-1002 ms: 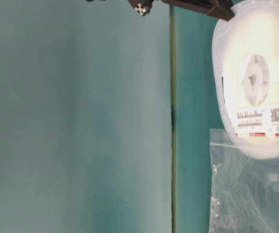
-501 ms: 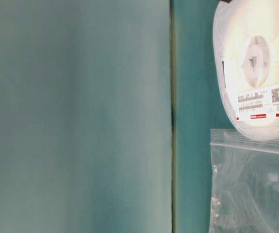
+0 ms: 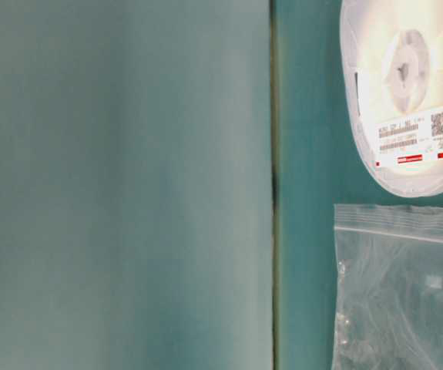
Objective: Take out the reel from the clear zip bag.
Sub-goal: 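Slide the reel further right and set it on the table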
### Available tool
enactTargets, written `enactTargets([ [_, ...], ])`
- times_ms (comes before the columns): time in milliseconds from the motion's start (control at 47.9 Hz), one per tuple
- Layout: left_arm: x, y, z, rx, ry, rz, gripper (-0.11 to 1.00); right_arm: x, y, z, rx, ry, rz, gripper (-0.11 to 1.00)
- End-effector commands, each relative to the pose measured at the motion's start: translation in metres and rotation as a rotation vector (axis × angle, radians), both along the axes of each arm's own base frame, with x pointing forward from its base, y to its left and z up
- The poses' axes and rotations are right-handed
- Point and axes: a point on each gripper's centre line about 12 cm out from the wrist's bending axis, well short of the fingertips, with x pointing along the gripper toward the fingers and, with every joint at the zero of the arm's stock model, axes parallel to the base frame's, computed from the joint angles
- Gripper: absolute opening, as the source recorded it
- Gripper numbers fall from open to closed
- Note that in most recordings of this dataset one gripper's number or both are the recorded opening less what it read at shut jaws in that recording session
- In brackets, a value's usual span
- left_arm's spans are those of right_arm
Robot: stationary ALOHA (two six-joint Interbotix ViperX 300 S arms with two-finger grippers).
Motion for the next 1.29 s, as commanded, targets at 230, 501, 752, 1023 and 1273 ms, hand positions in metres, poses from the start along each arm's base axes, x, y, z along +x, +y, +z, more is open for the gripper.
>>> enactTargets([
  [230,0.005,0.001,0.004,0.005,-0.021,-0.001,0.00,-0.005,-0.003,0.006,0.003,-0.025,-0.022,0.05],
  [501,0.005,0.001,0.004,0.005,-0.021,-0.001,0.00,-0.006,-0.004,0.005,0.006,-0.018,-0.023,0.05],
  [752,0.005,0.001,0.004,0.005,-0.021,-0.001,0.00,-0.004,-0.003,0.004,0.006,-0.012,-0.021,0.05],
  [1023,0.006,0.001,0.005,0.005,-0.024,-0.001,0.00,-0.004,-0.002,-0.001,0.025,0.037,-0.012,0.05],
  [1273,0.007,0.001,0.006,0.006,-0.026,-0.001,0.00,0.005,-0.002,-0.004,0.031,0.057,-0.009,0.05],
])
